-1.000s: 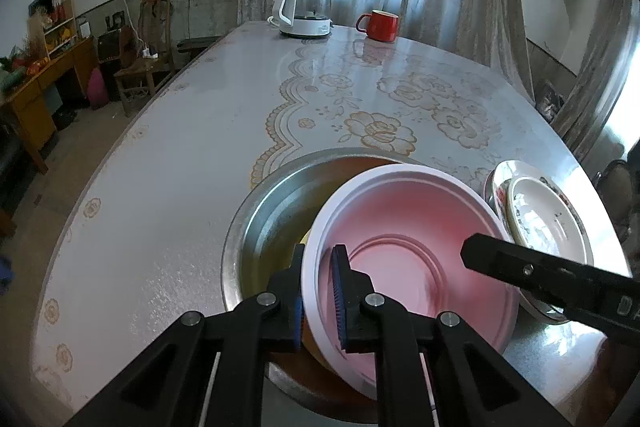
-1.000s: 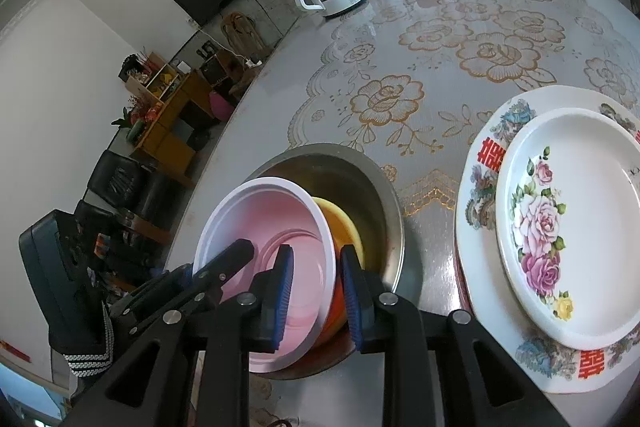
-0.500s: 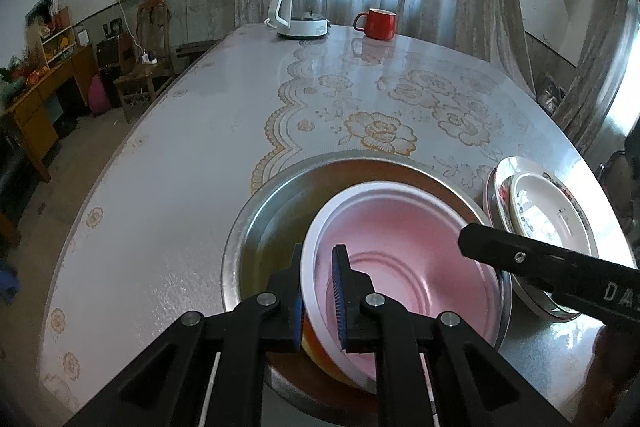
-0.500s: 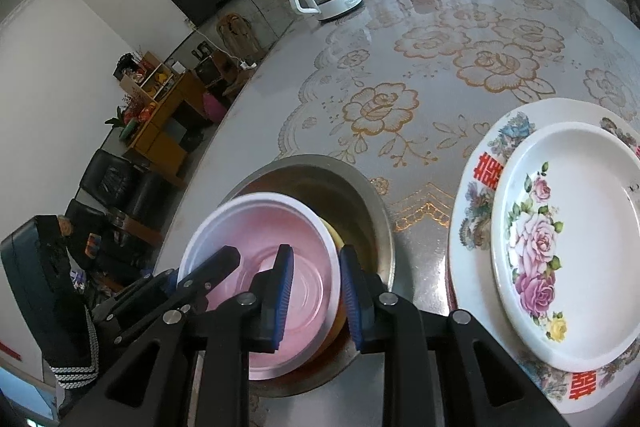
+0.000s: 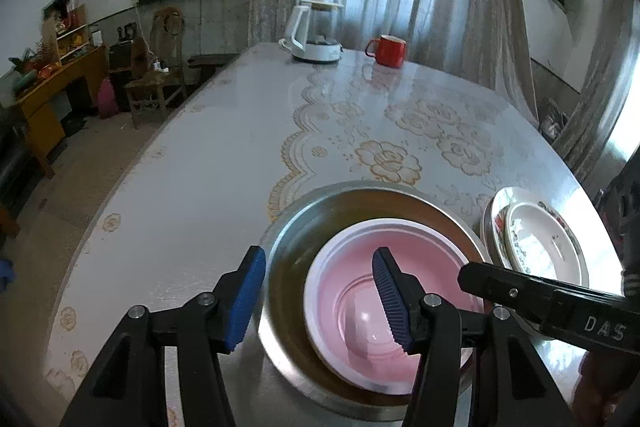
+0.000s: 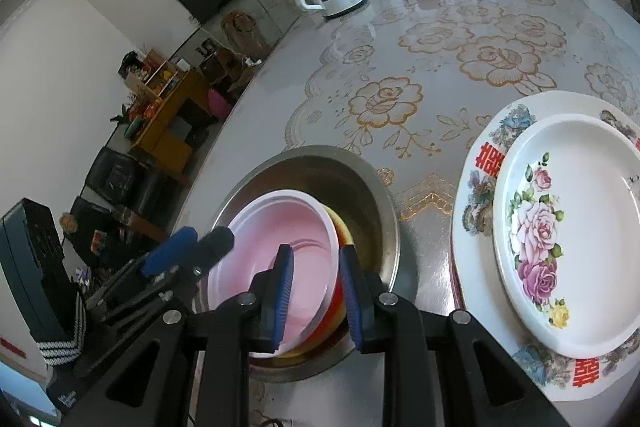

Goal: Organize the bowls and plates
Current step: 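Open the right tool to release the pink-and-red bowl, then move the right tool to the steel basin rim and close on it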

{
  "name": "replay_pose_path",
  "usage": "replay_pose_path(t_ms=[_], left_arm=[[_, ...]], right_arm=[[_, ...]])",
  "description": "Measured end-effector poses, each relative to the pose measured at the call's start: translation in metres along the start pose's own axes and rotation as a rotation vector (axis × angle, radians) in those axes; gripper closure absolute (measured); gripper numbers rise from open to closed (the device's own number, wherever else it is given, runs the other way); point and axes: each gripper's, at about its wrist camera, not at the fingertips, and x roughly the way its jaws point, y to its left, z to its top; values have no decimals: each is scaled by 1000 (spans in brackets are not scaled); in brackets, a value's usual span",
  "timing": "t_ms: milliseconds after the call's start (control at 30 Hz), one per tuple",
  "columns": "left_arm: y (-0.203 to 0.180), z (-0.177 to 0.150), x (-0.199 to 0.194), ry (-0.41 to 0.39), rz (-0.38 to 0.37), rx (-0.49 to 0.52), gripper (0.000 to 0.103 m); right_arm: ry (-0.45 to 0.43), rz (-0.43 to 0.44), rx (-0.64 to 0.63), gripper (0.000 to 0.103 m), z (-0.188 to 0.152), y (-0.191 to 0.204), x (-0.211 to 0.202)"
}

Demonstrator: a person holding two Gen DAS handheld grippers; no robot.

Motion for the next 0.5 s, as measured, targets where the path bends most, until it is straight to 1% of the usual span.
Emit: replay_pose_path(t_ms=[100,233,267,300,367,433,500], left_arm=[[7,-2,-6,-16,15,-17,47],[15,-7,-10,-18,21,-35,47],[18,-8,-11,-19,20,-43,47],[20,-9,-13,-22,21,-52,47],[25,-11,-15,-28,30,-64,47],[30,-12,-15,-27,39,-82,47],[36,-14,-15,-19,34,-103,47]], right_arm=[[9,-16,-23,78,0,4,2],[45,-59,-64,78,1,9,14],[37,-77,-86,79,1,12,17],[28,-95,-107,82,1,14,18],[2,-138,-169,85,4,23,20],[-17,-167,-193,86,8,25,22],[-30,-146,-168,86,13,22,21]])
